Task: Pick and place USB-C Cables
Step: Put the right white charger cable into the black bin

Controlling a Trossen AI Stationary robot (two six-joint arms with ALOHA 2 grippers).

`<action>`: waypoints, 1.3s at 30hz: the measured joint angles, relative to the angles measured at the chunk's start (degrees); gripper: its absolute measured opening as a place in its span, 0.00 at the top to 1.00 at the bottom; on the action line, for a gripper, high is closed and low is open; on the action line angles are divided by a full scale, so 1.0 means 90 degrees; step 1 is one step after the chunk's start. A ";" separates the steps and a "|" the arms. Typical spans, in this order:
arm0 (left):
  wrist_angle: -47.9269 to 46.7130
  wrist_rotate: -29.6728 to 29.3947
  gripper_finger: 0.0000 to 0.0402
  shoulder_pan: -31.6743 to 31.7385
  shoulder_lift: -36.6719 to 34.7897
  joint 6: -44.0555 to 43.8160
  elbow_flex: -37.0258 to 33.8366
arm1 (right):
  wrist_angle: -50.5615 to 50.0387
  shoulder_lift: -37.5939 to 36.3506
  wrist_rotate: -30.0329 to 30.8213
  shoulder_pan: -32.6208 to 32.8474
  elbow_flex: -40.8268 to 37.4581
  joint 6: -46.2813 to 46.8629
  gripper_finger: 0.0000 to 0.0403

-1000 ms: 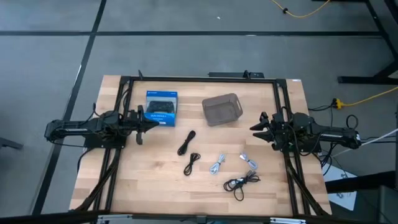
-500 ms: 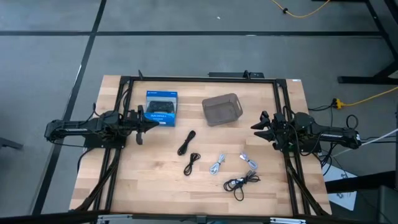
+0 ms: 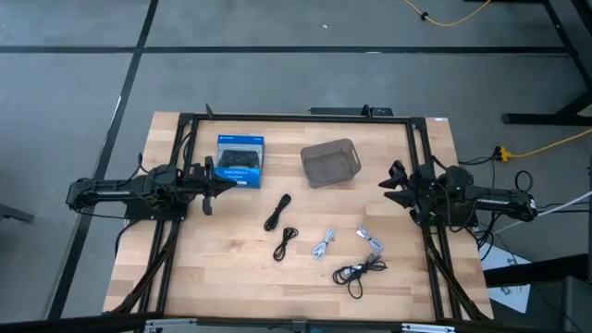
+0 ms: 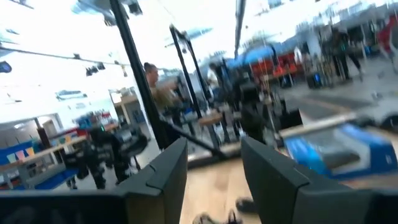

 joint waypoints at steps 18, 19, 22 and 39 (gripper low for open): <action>0.0003 -0.0019 1.00 0.0001 0.0000 0.0001 0.0002 | 0.1902 0.1305 -0.0402 0.0259 0.0805 0.0505 0.61; 0.0004 -0.0027 1.00 0.0001 0.0000 0.0001 0.0002 | 0.1515 0.1586 -0.0520 0.0300 0.1082 0.0473 0.61; 0.0053 -0.0134 1.00 -0.0001 0.0000 0.0001 0.0001 | -0.0667 0.2447 -0.0533 0.0365 0.2039 0.0513 0.61; 0.0145 -0.0216 1.00 0.0001 -0.0001 0.0001 0.0001 | -0.6093 0.6706 0.0201 0.1664 0.3980 0.3237 0.61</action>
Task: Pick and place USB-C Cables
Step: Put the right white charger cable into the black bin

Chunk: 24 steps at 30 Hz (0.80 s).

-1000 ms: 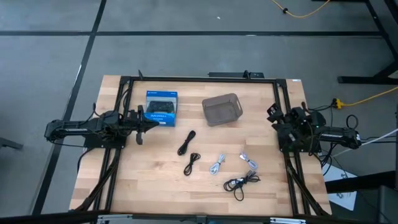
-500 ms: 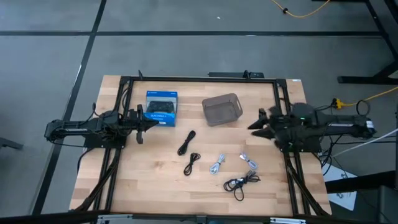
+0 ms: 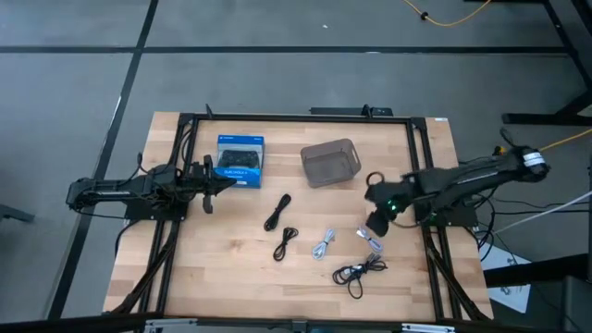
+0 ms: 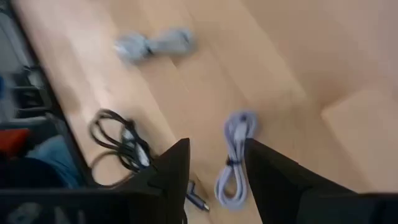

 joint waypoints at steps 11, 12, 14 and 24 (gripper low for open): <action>0.0002 -0.0002 1.00 0.0000 0.0000 0.0002 0.0000 | 0.0902 0.1712 0.0584 0.0645 -0.0002 0.0644 0.61; 0.0002 -0.0002 1.00 0.0000 -0.0001 0.0002 -0.0001 | 0.0998 0.1849 0.0658 0.0664 -0.0002 0.0764 0.61; 0.0002 -0.0002 1.00 0.0000 -0.0001 0.0002 0.0001 | 0.1088 0.2109 0.0735 0.0695 -0.0002 0.0899 0.61; 0.0005 -0.0002 1.00 0.0000 -0.0001 0.0002 -0.0001 | 0.1087 0.2841 0.0839 0.0723 0.0073 0.1769 0.72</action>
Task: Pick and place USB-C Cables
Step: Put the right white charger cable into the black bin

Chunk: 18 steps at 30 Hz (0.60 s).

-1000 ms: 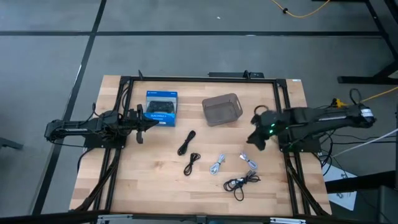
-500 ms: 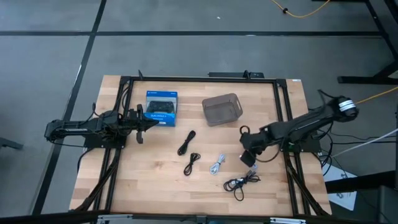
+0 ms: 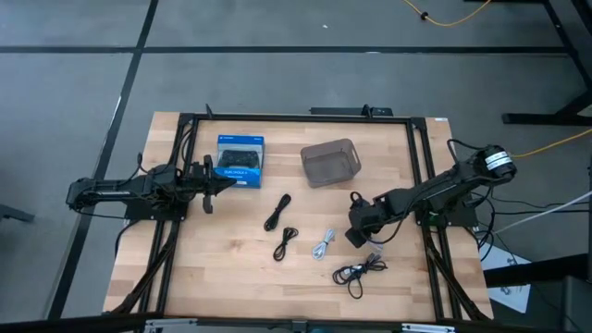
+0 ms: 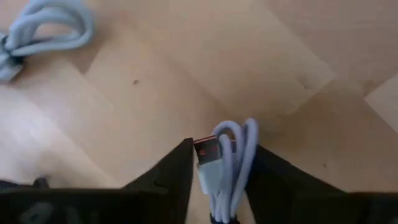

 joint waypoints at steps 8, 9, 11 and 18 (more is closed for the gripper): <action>0.0000 0.0000 1.00 -0.0002 0.0000 0.0000 0.0000 | -0.0259 0.0075 0.0502 -0.0045 0.0736 -0.1166 0.94; 0.0000 0.0000 1.00 0.0000 0.0001 0.0000 0.0001 | -0.0349 0.0062 0.0610 -0.0095 0.0956 -0.1454 0.94; -0.0002 0.0000 1.00 0.0000 0.0000 0.0000 0.0000 | -0.0448 0.0053 0.0897 -0.0208 0.1442 -0.2128 0.94; 0.0000 0.0000 1.00 -0.0002 0.0001 0.0000 0.0002 | -0.0404 0.0034 0.2821 -0.0645 0.3181 -0.4982 0.94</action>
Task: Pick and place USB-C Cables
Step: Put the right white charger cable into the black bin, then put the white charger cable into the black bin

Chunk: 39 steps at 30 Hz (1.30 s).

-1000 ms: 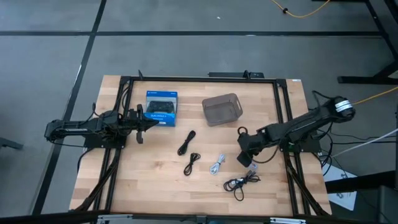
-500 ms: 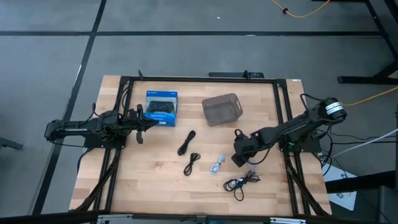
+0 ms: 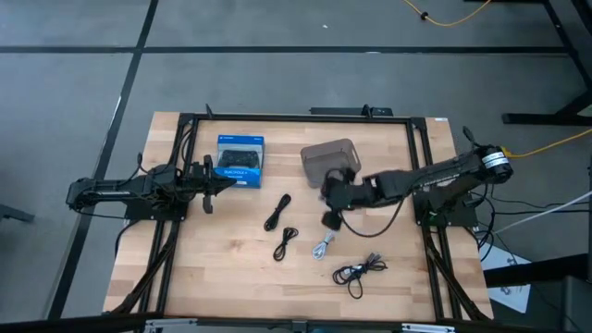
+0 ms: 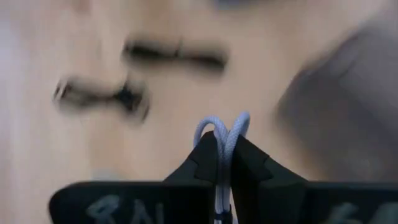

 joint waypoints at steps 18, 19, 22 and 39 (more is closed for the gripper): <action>0.0000 -0.0024 1.00 0.0000 0.0001 0.0000 -0.0002 | 0.0528 0.0297 -0.1119 -0.2994 -0.0066 -0.1556 0.91; 0.0000 -0.0040 1.00 0.0002 0.0000 0.0000 0.0000 | 0.0579 0.0344 -0.1316 -0.3097 -0.0104 -0.1553 0.89; 0.0000 -0.0092 1.00 0.0002 -0.0001 0.0000 0.0000 | 0.0696 0.0396 -0.1719 -0.3372 -0.0126 -0.1693 0.81; 0.0002 -0.0121 1.00 0.0000 0.0002 -0.0002 0.0000 | 0.0694 0.0291 -0.6121 -0.2822 0.0010 -0.0563 0.60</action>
